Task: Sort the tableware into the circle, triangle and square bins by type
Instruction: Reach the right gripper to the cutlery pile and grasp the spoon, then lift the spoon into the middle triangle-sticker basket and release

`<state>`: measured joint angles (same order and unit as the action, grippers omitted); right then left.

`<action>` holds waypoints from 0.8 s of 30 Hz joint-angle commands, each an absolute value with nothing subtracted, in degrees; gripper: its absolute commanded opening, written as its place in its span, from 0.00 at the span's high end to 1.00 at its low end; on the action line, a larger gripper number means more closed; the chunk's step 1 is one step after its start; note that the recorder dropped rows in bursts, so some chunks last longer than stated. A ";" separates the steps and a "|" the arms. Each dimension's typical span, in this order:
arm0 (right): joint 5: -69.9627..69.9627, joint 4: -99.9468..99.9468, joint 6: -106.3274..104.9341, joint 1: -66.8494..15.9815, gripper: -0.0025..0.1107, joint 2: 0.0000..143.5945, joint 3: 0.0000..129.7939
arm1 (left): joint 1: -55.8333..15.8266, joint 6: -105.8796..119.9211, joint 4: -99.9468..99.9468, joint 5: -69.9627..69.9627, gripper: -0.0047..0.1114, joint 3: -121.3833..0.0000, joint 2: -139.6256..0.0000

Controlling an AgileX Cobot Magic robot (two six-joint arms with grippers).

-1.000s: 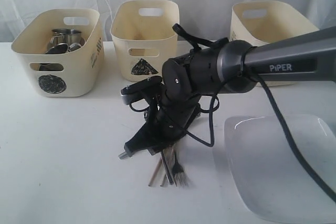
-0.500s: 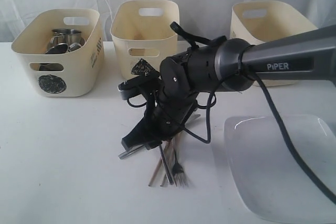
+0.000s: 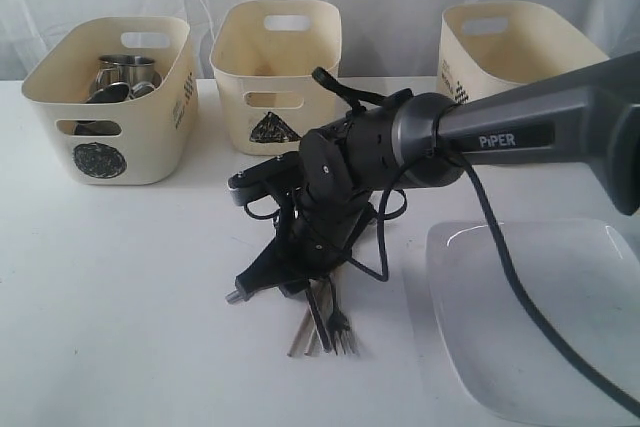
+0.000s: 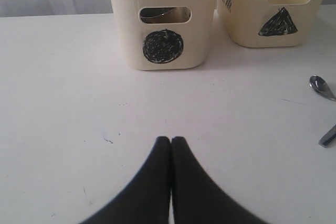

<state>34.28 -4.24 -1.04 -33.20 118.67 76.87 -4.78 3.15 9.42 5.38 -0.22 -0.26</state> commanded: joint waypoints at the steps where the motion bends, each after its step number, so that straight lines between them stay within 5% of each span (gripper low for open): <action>1: 34.36 -3.91 -0.80 -33.32 0.64 119.73 76.67 | -4.75 2.92 9.71 5.57 0.96 0.00 0.00; 9: 34.37 -4.47 0.35 -33.32 0.98 119.15 76.67 | -4.75 2.92 9.71 5.57 0.96 0.00 0.00; 24: 33.76 -6.91 1.36 -33.32 0.98 105.50 76.46 | -4.75 2.92 9.71 5.57 0.96 0.00 0.00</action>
<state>36.12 -6.78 1.33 -33.20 109.50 76.76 -4.78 3.15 9.42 5.38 -0.22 -0.26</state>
